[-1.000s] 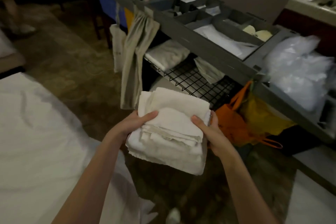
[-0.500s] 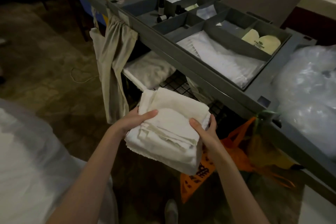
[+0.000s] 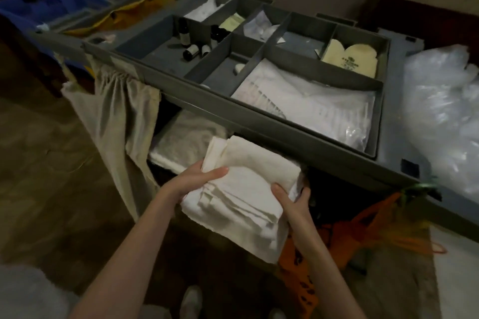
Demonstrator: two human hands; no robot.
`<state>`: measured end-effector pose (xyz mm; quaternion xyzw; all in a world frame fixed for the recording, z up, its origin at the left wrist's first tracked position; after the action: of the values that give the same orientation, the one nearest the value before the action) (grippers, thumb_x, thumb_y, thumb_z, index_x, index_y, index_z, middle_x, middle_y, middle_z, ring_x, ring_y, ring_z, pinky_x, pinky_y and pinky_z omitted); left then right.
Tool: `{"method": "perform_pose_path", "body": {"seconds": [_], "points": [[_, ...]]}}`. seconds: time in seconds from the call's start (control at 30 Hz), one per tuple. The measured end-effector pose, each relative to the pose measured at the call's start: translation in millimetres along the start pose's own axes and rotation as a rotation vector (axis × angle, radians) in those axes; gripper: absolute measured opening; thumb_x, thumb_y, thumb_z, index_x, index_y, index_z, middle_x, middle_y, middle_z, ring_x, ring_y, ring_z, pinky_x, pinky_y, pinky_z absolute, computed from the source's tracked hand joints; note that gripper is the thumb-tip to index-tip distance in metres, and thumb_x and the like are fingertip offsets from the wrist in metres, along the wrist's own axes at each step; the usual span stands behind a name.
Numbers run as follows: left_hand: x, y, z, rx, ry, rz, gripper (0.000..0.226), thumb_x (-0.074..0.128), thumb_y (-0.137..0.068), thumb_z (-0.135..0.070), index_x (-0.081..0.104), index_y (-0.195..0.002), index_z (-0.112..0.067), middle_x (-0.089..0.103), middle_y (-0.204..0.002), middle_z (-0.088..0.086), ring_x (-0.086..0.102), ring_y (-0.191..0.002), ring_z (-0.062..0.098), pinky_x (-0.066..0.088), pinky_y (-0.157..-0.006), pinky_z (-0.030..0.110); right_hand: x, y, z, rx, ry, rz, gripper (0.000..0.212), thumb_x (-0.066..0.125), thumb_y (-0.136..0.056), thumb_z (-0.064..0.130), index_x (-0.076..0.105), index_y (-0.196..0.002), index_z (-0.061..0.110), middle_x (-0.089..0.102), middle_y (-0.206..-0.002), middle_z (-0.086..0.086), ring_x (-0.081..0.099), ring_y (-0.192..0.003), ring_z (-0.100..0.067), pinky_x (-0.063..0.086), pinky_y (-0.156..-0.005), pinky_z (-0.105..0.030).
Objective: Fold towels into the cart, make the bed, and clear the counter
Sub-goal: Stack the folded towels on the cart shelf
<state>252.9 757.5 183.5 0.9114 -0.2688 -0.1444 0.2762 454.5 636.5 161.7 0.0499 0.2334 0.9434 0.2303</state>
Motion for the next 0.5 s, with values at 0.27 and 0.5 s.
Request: {"method": "perform_pose_path", "body": {"seconds": [0.27, 0.5], "points": [[-18.6, -44.3, -24.9, 0.032, -0.047, 0.127, 0.030, 0.067, -0.083, -0.040, 0.054, -0.109, -0.030, 0.066, -0.100, -0.006, 0.065, -0.088, 0.011, 0.051, -0.066, 0.024, 5.9, -15.8, 18.0, -0.080, 0.004, -0.187, 0.108, 0.074, -0.068, 0.049, 0.001, -0.147, 0.038, 0.033, -0.147, 0.000, 0.042, -0.129, -0.024, 0.038, -0.105, -0.042], [-13.5, -69.7, 11.1, -0.040, -0.166, 0.185, 0.074, 0.064, -0.074, -0.065, 0.053, -0.130, -0.019, 0.062, -0.122, -0.001, 0.058, -0.110, 0.017, 0.043, -0.098, 0.034, 5.1, -32.1, -9.3, 0.075, 0.065, -0.213, 0.101, 0.074, -0.068, 0.056, 0.022, -0.145, 0.017, 0.045, -0.132, -0.002, 0.052, -0.112, -0.020, 0.047, -0.089, -0.033]]}}
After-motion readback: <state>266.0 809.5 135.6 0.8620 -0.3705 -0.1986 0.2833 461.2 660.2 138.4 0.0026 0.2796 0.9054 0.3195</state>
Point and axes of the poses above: each hand's wrist, its own y-axis away from the middle knuckle, its own x-axis out of the palm, z = x × y, the point moved 9 cm from there along -y, towards the middle knuckle
